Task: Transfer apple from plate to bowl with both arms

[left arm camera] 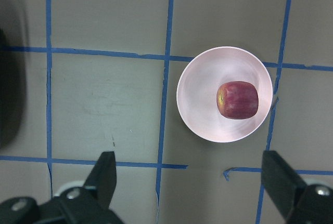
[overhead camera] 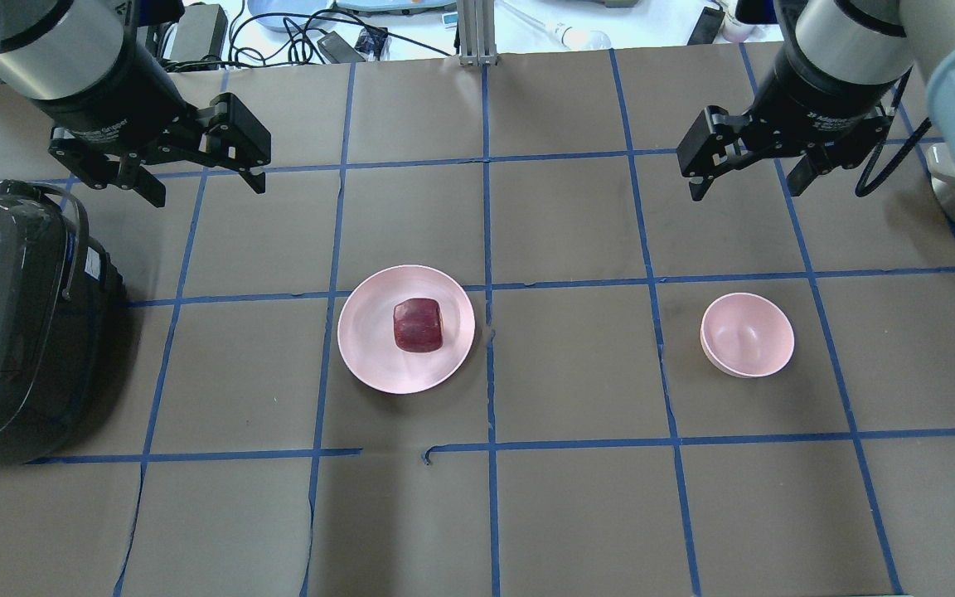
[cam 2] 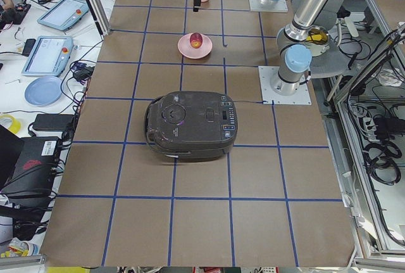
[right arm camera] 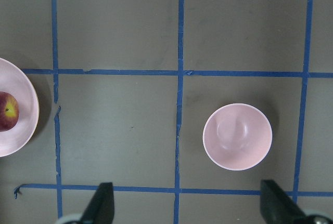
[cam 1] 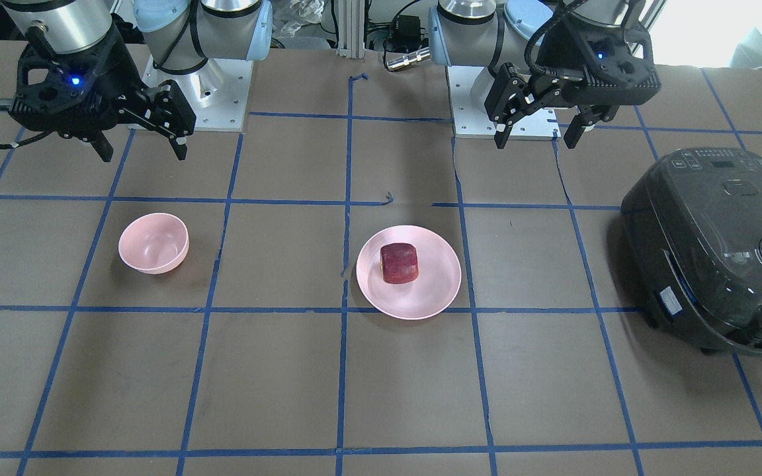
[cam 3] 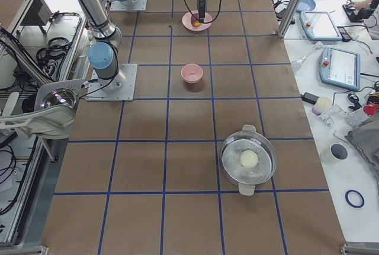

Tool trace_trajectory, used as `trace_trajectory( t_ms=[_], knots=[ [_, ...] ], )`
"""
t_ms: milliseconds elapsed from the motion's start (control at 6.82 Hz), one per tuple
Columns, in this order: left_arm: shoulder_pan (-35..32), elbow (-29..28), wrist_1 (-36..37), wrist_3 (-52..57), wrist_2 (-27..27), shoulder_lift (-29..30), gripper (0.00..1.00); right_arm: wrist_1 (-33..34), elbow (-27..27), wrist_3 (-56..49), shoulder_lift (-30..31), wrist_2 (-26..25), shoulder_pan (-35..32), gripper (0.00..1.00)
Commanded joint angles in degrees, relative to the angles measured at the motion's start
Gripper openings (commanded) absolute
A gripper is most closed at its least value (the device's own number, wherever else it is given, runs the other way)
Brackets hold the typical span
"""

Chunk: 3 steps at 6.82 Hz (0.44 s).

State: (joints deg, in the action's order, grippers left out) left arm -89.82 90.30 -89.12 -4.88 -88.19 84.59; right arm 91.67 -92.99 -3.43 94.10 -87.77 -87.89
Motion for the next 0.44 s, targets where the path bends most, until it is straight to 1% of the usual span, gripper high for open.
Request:
trace_trajectory(
  t_ms=[0, 293],
  knots=[
    [0.0, 0.2, 0.0, 0.0, 0.0, -0.1, 1.0, 0.0, 0.0, 0.0, -0.1, -0.1, 0.0, 1.0],
    [-0.2, 0.4, -0.3, 0.0, -0.1, -0.3, 1.0, 0.0, 0.1, 0.0, -0.1, -0.2, 0.1, 1.0]
  ],
)
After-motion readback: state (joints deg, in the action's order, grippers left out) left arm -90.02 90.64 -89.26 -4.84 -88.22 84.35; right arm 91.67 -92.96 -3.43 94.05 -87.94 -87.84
